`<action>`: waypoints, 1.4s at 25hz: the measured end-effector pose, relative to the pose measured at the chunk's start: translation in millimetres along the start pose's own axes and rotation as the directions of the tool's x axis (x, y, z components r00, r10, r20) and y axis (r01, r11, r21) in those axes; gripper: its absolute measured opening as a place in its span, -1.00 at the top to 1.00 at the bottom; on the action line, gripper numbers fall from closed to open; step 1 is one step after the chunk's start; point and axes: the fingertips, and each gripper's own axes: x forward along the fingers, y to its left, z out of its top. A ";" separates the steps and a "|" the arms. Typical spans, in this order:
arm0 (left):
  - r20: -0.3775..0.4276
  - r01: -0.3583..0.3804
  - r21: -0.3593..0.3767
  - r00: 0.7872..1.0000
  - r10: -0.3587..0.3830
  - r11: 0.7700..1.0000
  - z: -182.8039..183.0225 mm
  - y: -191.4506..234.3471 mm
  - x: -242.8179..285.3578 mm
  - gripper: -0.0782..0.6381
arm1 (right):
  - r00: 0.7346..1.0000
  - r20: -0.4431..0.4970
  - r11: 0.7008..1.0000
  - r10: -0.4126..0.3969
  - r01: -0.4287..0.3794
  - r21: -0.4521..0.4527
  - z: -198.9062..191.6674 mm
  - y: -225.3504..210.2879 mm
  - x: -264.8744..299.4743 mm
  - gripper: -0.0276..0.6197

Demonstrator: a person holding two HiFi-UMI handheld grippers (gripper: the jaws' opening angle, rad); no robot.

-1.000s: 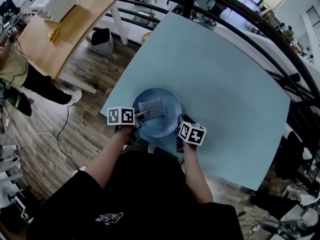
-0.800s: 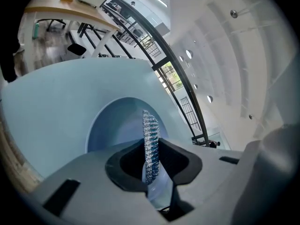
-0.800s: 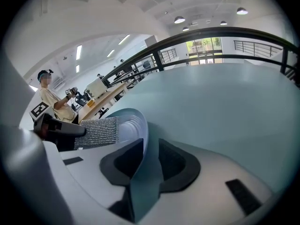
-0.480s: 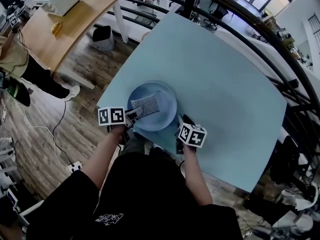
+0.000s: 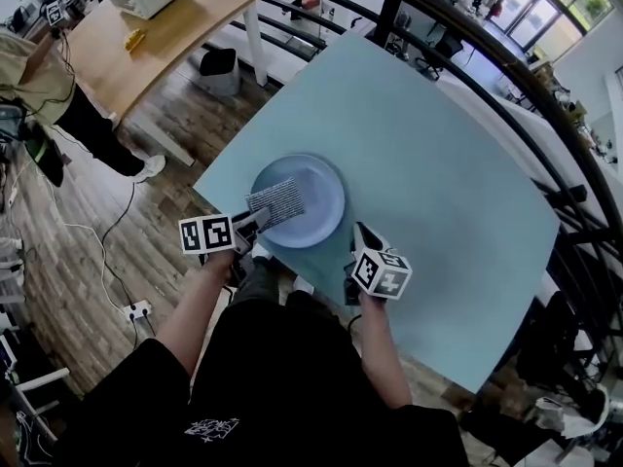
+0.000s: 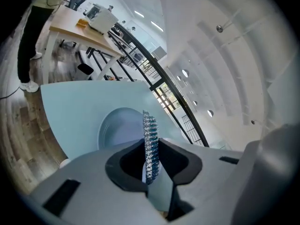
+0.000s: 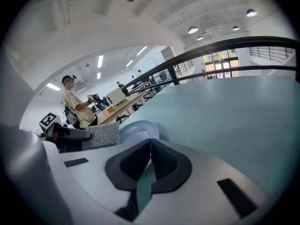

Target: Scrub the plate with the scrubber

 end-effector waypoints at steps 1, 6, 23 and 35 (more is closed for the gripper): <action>0.015 0.004 0.011 1.000 -0.004 1.000 0.0 -4.2 -4.3 0.54 | 1.000 0.011 1.000 0.014 -0.013 -0.013 4.6 3.3 -2.9 0.89; 0.087 -0.024 0.102 0.996 0.015 0.995 10.9 -19.6 -24.6 0.54 | 0.996 0.067 0.997 0.057 -0.053 -0.062 31.9 13.5 -15.1 0.90; 0.254 -0.159 0.402 0.965 0.057 0.902 83.1 -35.4 -92.9 0.55 | 0.956 0.279 0.976 0.092 -0.030 -0.218 113.2 92.9 -46.7 0.90; 0.350 -0.210 0.658 0.936 -0.047 0.723 149.6 -77.7 -129.7 0.55 | 0.921 0.382 0.970 0.081 0.015 -0.242 156.7 154.9 -59.5 0.90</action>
